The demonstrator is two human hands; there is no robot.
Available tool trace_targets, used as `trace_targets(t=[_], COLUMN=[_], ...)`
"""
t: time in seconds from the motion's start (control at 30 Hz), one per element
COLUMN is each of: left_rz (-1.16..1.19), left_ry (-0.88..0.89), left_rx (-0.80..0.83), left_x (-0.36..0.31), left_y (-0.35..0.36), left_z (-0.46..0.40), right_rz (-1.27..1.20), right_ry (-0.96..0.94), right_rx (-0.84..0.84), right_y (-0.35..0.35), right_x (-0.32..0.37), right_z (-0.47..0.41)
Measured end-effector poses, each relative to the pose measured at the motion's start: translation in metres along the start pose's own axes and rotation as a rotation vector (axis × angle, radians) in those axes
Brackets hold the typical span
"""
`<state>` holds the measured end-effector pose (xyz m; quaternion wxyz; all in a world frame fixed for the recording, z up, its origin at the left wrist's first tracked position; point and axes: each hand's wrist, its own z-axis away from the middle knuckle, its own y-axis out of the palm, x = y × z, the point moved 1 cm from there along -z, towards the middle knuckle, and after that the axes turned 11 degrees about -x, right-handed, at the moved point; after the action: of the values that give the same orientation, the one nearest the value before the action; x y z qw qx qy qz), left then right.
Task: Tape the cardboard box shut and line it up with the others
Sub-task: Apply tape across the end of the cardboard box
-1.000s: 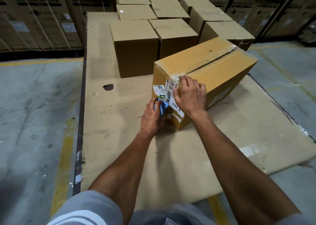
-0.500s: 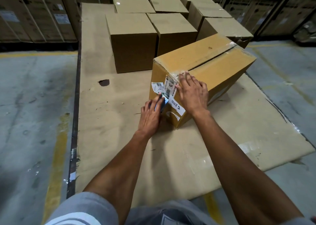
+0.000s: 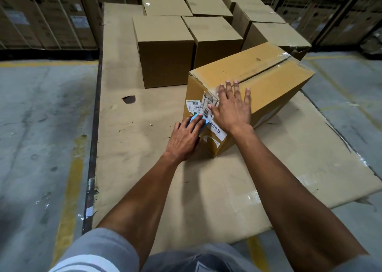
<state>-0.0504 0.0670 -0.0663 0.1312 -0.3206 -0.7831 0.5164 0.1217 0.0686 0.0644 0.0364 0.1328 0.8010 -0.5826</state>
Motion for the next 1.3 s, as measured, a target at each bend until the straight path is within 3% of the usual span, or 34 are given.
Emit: trace_targets(t=[0.5,0.77,1.3], left_rz=[0.050,0.015,0.075], left_ry=[0.040,0.098,0.103], left_rx=[0.058,-0.018,-0.058], left_x=[0.012,0.017,0.019], left_y=[-0.002,-0.003,0.006], left_z=[-0.010,-0.010,-0.016], right_rz=[-0.001,0.148,0.158], right_ry=[-0.031,-0.084,-0.090], right_rx=[0.055,0.058,0.069], right_y=[0.004,0.004,0.006], right_x=[0.001,0.006,0.017], right_z=[-0.003,-0.003,-0.008])
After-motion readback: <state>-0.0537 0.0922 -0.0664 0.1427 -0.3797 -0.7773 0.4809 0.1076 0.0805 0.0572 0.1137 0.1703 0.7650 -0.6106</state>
